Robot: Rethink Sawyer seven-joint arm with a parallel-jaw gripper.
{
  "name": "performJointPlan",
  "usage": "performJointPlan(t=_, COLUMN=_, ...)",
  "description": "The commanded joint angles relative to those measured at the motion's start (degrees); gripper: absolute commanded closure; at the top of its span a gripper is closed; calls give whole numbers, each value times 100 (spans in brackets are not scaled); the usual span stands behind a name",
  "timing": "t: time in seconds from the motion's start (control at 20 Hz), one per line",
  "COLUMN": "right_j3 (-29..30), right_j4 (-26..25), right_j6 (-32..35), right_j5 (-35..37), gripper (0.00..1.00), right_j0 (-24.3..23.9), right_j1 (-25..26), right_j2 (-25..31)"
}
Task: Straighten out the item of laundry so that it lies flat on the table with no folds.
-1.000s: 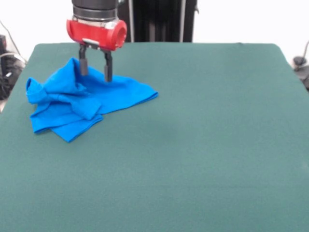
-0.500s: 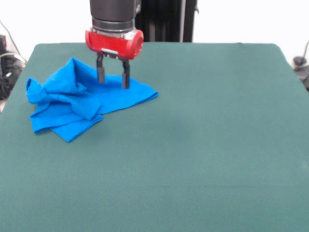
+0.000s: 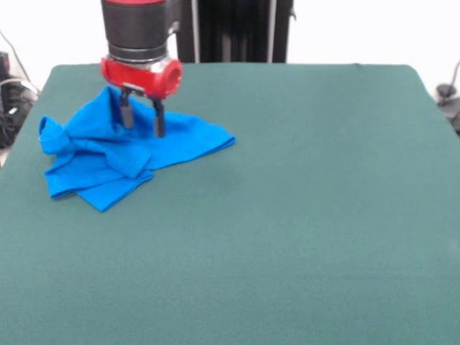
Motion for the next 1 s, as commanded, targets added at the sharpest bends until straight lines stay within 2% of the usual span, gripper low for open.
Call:
performJointPlan(t=0.05, right_j3=-229, right_j4=-122, right_j6=-563, right_j5=250, gripper=0, right_j0=-18, right_j1=147, right_j2=576)
performJointPlan(t=0.4, right_j3=-318, right_j4=-104, right_j6=-715, right_j5=504, gripper=0, right_j0=-161, right_j1=33, right_j2=651)
performJointPlan(t=0.75, right_j3=-645, right_j4=-172, right_j6=-751, right_j5=489, gripper=0, right_j0=-163, right_j1=318, right_j2=651)
performJointPlan(t=1.0, right_j3=-534, right_j4=-208, right_j6=-829, right_j5=514, gripper=0, right_j0=-244, right_j1=231, right_j2=627)
